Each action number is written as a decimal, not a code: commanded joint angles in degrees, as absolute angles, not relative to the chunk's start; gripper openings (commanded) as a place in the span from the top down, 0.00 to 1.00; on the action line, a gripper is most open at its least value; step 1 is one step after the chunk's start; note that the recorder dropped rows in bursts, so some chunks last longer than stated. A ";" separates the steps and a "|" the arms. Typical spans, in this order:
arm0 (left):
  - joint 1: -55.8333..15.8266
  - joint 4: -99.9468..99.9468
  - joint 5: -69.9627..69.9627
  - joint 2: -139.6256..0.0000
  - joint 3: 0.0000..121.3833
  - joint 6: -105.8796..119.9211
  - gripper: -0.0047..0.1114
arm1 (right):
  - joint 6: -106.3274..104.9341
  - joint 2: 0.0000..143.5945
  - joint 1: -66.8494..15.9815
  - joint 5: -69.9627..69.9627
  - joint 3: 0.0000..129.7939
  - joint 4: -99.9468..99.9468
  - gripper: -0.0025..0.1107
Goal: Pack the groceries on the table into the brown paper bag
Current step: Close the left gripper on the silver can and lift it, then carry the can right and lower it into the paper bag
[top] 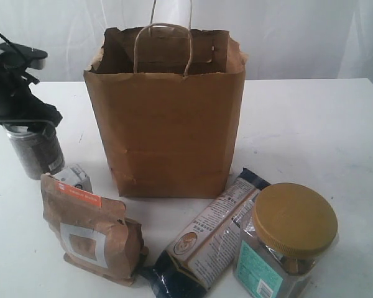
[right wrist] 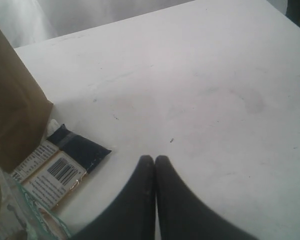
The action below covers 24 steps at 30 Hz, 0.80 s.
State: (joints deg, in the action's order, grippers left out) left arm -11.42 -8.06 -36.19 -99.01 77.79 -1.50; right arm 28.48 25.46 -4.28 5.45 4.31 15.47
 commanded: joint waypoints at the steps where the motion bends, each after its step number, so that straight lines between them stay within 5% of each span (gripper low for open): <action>1: -11.74 -8.29 -36.80 -92.94 78.12 -1.51 0.96 | 28.71 25.65 -3.97 4.89 3.97 15.16 0.98; 6: -11.74 -4.69 -35.57 -84.07 78.12 -1.80 0.96 | 28.71 25.65 -3.97 5.01 3.97 15.16 0.98; 12: -11.74 36.43 -16.80 -75.93 78.44 20.20 0.96 | 28.71 25.65 -3.97 5.10 3.97 14.82 0.98; 24: -11.74 70.97 -22.88 -79.36 88.09 46.17 0.96 | 28.71 25.65 -3.97 5.54 3.97 14.84 0.98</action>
